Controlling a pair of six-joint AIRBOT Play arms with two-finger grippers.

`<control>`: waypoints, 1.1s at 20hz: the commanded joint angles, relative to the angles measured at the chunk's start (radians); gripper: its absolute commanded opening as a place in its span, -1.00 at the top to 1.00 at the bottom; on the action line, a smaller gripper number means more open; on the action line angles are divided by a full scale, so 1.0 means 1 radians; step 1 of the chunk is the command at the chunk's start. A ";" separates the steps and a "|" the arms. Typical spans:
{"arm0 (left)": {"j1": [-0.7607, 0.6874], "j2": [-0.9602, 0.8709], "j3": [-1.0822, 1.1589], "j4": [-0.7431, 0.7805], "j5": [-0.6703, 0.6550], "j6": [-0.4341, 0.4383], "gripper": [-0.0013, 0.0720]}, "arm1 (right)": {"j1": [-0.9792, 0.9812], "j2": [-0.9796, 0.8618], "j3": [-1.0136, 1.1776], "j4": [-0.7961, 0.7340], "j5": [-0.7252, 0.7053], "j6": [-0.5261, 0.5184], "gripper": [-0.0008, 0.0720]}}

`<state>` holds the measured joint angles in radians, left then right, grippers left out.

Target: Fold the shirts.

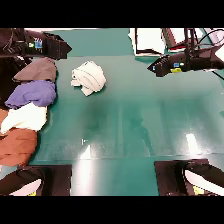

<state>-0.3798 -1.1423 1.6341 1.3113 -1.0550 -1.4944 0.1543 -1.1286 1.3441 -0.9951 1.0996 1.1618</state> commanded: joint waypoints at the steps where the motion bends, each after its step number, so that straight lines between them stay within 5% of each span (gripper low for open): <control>1: 0.001 -0.035 -0.004 0.076 0.089 0.004 -0.55 | 0.000 0.000 0.000 0.000 0.000 0.000 0.94; 7: 0.053 -0.336 -0.011 0.198 0.089 -0.134 -0.62 | 0.000 0.000 0.001 0.021 0.003 0.000 0.94; 13: 0.076 -0.639 -0.010 0.031 0.134 -0.154 -0.62 | 0.000 0.000 0.001 0.087 0.000 0.000 0.94; 17: 0.076 -0.670 -0.002 -0.064 0.242 -0.155 -0.56 | 0.000 0.000 0.001 0.088 0.001 0.000 0.94; 20: 0.076 -0.663 0.041 -0.065 0.241 -0.151 0.88 | 0.000 0.001 0.006 0.087 0.004 0.000 0.94; 22: 0.076 -0.645 0.101 -0.052 0.201 -0.146 0.90 | 0.000 0.001 0.042 0.087 0.015 0.000 0.94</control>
<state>-0.3050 -1.7947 1.6802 1.2697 -0.8410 -1.6470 0.1543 -1.1282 1.3594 -0.9100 1.1030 1.1618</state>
